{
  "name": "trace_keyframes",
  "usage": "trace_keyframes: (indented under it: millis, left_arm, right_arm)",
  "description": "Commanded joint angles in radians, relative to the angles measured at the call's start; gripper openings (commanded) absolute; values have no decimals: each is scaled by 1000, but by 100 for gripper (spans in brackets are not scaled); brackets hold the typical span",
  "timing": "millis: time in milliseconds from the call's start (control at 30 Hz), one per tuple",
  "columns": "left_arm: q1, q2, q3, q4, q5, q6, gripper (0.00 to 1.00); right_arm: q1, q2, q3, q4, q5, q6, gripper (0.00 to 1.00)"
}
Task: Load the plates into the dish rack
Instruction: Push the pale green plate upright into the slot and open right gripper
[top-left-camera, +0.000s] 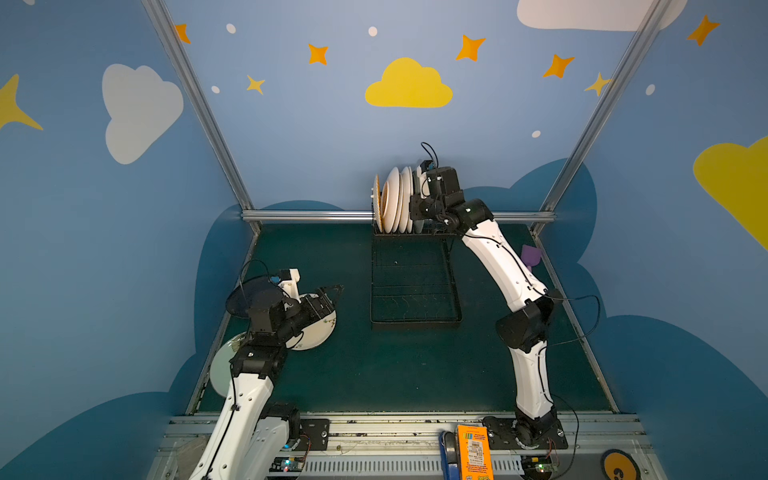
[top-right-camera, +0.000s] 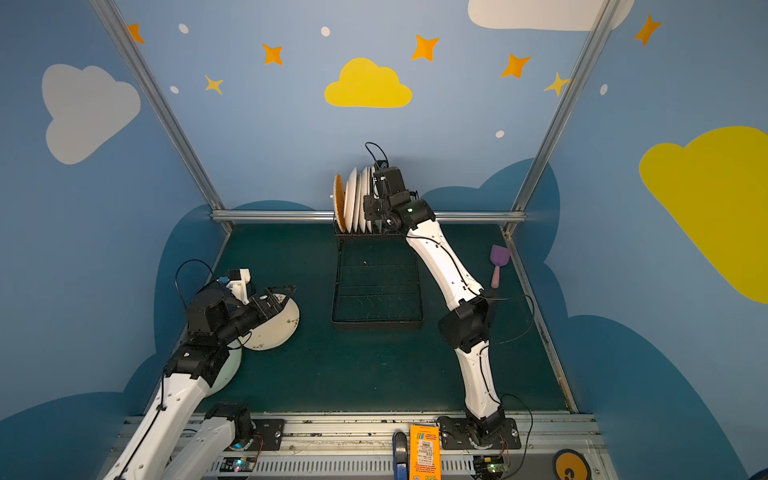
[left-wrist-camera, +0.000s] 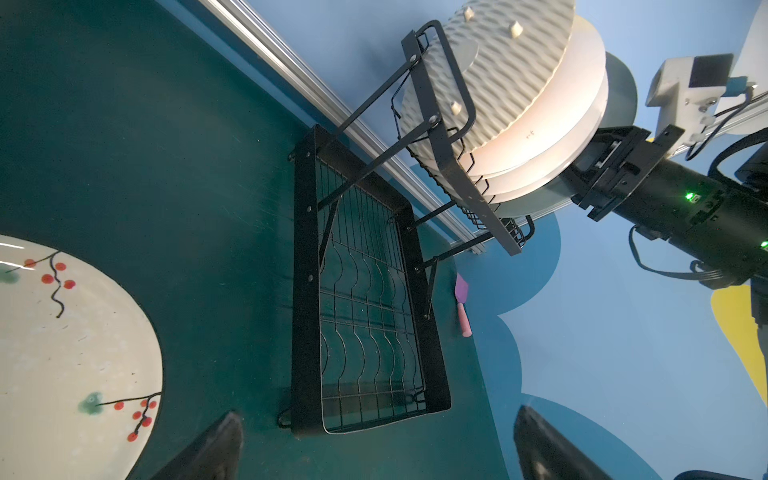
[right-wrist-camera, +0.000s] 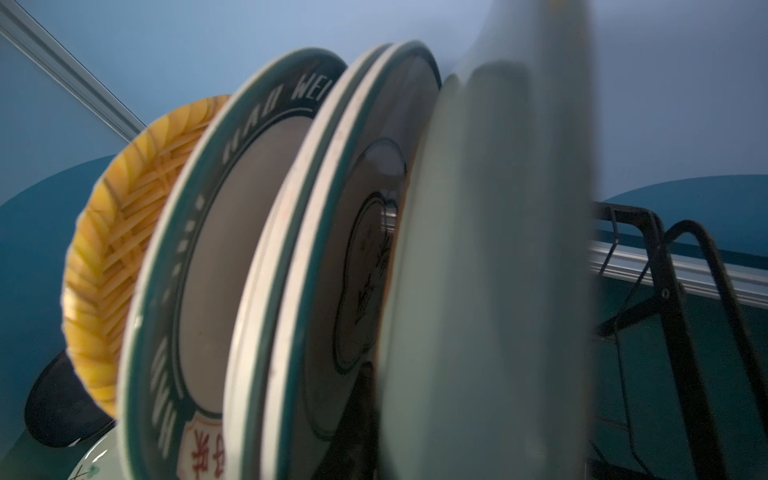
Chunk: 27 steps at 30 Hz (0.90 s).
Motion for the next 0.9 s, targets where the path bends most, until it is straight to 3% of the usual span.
trace_keyframes:
  millis: [0, 300, 867]
  left_arm:
    - [-2, -25, 4, -8, -10, 16, 100]
    - [-3, -50, 0, -11, -12, 25, 100]
    - [-2, -52, 5, -102, -83, 30, 100]
  right_arm:
    - [-6, -9, 25, 15, -12, 9, 20]
    - [-3, -48, 26, 9, 3, 7, 32]
    - [-3, -170, -44, -6, -20, 18, 44]
